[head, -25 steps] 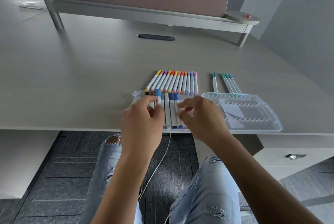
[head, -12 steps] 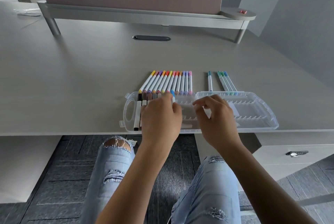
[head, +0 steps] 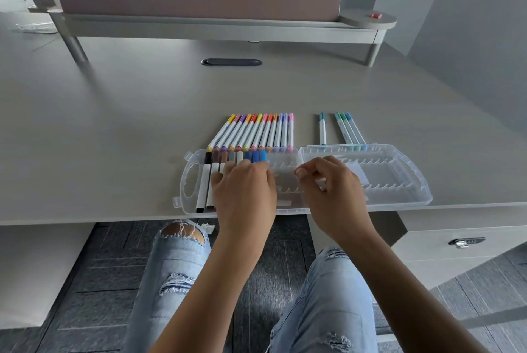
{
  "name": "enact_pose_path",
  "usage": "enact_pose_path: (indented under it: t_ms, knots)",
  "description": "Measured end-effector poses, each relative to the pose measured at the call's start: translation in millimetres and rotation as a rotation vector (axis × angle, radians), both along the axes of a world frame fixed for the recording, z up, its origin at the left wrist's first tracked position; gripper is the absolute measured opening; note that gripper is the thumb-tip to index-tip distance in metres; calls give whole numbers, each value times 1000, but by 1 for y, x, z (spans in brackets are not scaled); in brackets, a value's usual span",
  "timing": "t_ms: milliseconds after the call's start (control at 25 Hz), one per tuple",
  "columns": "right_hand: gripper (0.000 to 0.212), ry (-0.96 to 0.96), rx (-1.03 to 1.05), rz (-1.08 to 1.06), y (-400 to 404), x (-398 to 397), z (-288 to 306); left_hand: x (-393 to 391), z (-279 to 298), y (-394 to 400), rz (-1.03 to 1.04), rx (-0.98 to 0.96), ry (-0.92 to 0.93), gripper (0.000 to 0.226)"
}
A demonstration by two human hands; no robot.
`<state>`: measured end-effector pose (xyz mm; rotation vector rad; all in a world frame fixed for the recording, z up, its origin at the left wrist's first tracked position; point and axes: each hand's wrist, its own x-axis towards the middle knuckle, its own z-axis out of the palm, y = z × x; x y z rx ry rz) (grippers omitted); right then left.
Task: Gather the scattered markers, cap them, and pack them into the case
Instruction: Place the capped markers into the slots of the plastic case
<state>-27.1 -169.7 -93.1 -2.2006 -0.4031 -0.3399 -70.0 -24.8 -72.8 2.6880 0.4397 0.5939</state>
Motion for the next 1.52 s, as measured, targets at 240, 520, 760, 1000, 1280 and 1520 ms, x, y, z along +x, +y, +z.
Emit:
enact_pose_path:
  t_ms: [240, 520, 760, 1000, 1280, 1520]
  knots:
    - [15, 76, 75, 26, -4, 0, 12, -6, 3, -2, -24, 155, 155, 31]
    - [19, 14, -63, -243, -48, 73, 55, 16, 25, -17, -58, -115, -73, 23]
    - [19, 281, -502, -370, -80, 170, 57, 103, 58, -59, -231, -161, 29, 22]
    - [31, 324, -556, -345, -86, 191, 43, 172, 49, -75, -203, -33, 220, 31]
    - [35, 236, -695, -341, -85, 198, 46, 195, 35, -80, -146, 55, 287, 29]
    - [39, 291, -453, -353, -91, 192, 42, 198, 29, -79, -108, 15, 229, 17]
